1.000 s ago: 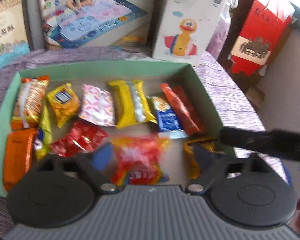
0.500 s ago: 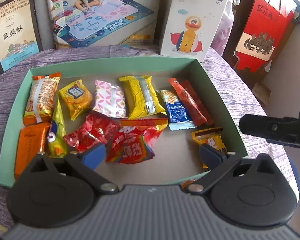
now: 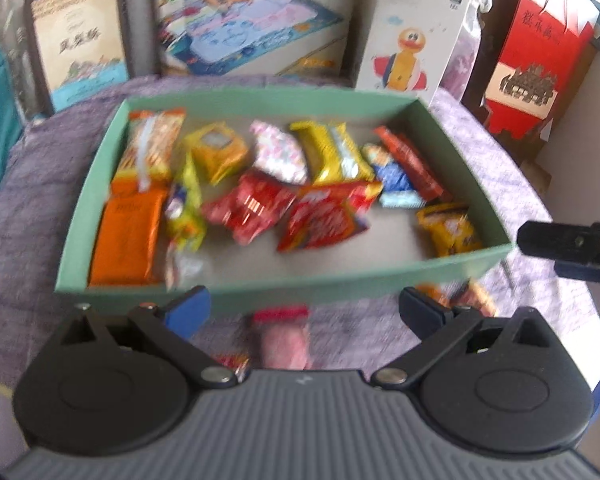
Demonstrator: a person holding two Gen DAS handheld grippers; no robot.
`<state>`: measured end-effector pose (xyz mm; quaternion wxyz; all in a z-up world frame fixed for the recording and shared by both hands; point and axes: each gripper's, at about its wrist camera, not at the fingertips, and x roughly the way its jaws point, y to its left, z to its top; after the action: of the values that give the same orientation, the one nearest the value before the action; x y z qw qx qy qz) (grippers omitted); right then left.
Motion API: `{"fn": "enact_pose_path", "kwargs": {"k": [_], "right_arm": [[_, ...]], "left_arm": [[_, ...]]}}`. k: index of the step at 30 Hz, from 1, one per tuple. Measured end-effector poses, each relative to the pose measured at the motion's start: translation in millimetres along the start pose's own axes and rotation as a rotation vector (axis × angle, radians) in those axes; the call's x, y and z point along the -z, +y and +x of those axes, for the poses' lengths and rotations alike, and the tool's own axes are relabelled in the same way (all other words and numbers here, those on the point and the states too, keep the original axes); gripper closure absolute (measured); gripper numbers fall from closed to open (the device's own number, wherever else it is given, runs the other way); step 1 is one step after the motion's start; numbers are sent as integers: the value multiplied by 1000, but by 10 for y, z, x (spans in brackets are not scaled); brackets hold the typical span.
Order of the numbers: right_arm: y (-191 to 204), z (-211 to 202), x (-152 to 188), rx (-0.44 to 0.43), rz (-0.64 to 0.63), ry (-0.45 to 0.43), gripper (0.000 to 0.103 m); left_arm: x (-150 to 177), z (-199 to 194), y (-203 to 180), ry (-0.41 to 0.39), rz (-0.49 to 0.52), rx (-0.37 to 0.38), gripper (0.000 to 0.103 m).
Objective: Organize snacks
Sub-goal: 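Grasp the pink-blue wrapped candy with the right gripper while the left grasps the clear pastry bag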
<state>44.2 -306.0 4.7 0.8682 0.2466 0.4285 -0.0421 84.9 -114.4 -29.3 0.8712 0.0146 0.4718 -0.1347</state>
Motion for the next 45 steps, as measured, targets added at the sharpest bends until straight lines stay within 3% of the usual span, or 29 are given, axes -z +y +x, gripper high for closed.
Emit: {"fn": "enact_pose_path", "kwargs": {"k": [8,13,15,23,27,31,36,41,43,45], "right_arm": [[-124,107,406,10,30,95,0],[-173,101,695,68,12,140,1],[-223,89,786,81,29,159,11],[-293,73,889,91,80,191,33],[-262,66,856,98,72,175,56],[-254,99,833,98,64,199,56],[-206,125,864,94,53,221,56],[-142,182,849,109,17,228,56],[-96,227,824,114,-5,229,61],[-4,294,813,120,-43,225,65]], "left_arm": [[478,23,176,97,-2,-5,0],[682,-18,257,118,-14,-17,0],[742,-46,308,120,-22,-27,0],[833,-65,504,143,-98,-42,0],[861,-44,536,157,-124,-47,0],[891,-29,536,158,-116,-48,0],[929,-35,414,155,-8,-13,1],[974,-17,324,153,105,1,15],[980,-46,322,136,116,-3,26],[971,-65,335,122,122,-15,43]]}}
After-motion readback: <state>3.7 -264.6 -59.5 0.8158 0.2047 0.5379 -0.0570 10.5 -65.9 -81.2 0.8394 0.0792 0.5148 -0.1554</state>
